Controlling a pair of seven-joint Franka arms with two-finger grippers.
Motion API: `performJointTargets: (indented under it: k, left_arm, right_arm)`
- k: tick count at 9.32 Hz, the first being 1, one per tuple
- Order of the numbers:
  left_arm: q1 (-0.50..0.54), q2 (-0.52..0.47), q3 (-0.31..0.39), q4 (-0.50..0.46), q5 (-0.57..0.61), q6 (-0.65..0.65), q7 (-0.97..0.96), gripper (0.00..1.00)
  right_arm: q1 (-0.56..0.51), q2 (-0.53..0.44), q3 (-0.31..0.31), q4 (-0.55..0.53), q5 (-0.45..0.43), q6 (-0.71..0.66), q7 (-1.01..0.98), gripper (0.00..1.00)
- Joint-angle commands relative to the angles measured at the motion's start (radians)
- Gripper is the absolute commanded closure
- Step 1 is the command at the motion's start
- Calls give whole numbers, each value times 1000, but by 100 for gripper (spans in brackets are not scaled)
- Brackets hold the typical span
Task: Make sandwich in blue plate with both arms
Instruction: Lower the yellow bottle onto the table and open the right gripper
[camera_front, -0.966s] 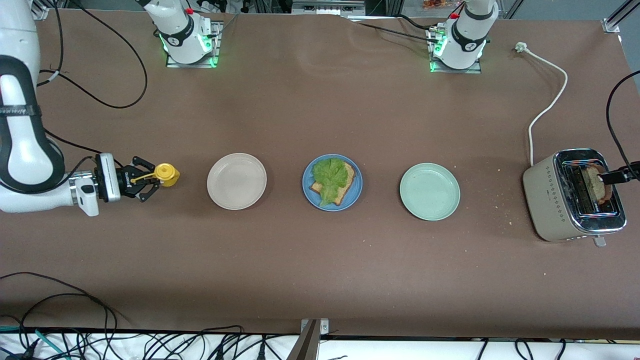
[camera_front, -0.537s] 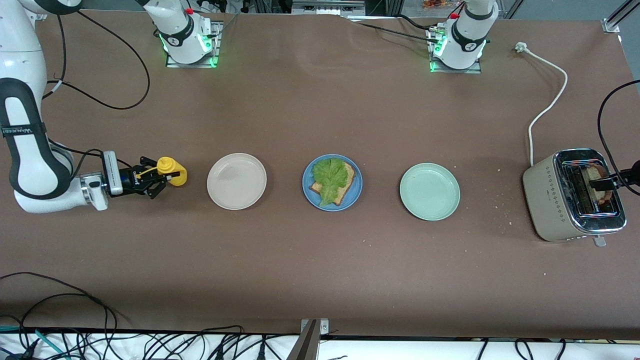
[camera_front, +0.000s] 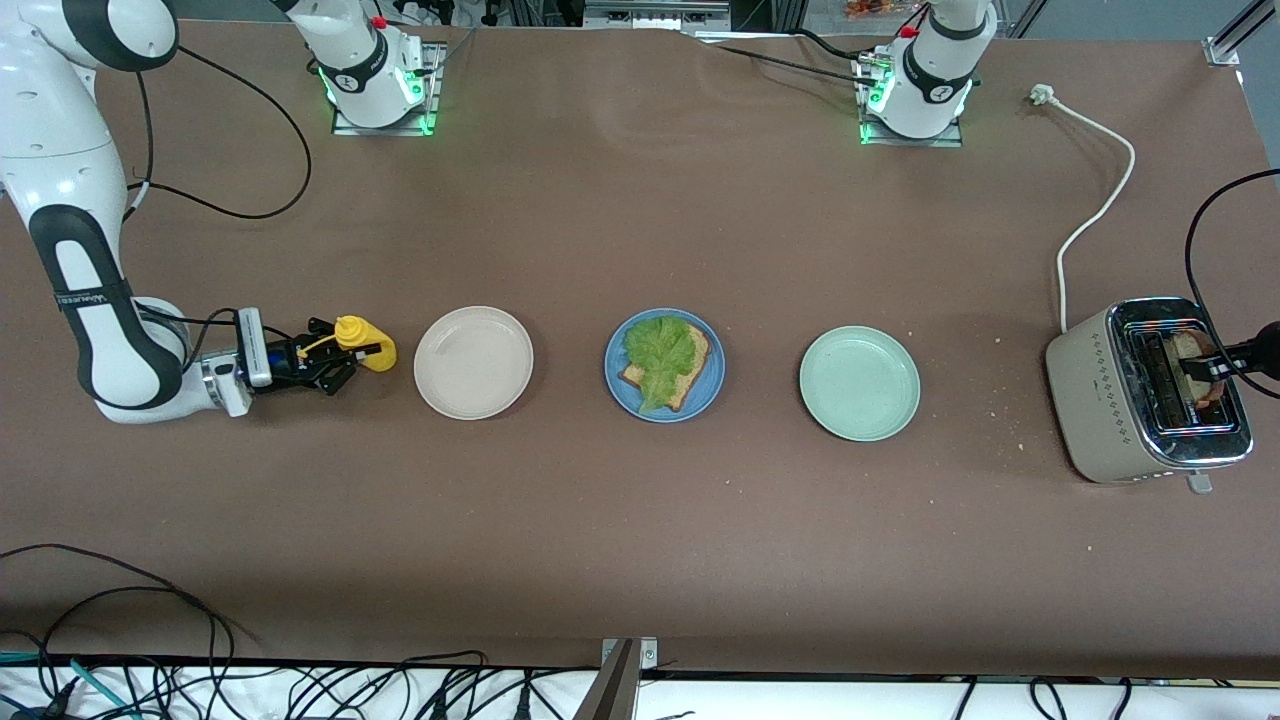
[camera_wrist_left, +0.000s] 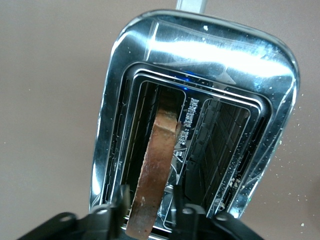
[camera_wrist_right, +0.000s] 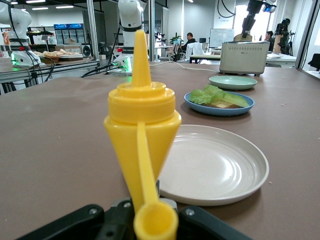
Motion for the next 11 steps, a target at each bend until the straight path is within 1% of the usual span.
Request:
performJointTargets:
  k: [1,2,3,4,5,6,7,8,10,11]
  left_arm:
    - [5,3,-5,12,18,-2,2,100]
    - [4,2,-5,15,20,-4,2,100]
    - [4,-3,-6,19,26,-5,2,100]
    - [4,-11,-6,24,29,-8,2,100]
    - [1,-32,-8,35,29,-14,33,100]
    - [2,-43,-7,64,28,-63,53,100]
    - [2,-53,-8,84,20,-85,62,100]
    - [2,-79,-10,90,18,-106,62,100]
    - [1,-135,-20,92,17,-172,64,100]
    - [-1,-165,-20,92,14,-195,70,100]
  right_arm:
    - [-4,-4,3,5,24,-8,-30,100]
    - [-1,-6,3,5,24,-8,-22,87]
    - [1,-6,3,5,33,0,-16,35]
    - [2,-6,-6,5,36,8,-18,0]
    - [4,-7,-12,7,36,8,-16,0]
    - [5,-10,-24,11,35,15,-15,0]
    - [5,-13,-38,17,35,34,-15,0]
    - [7,-18,-65,19,36,52,-10,0]
    - [7,-35,-128,19,35,58,63,0]
    - [10,-74,-156,17,32,63,144,0]
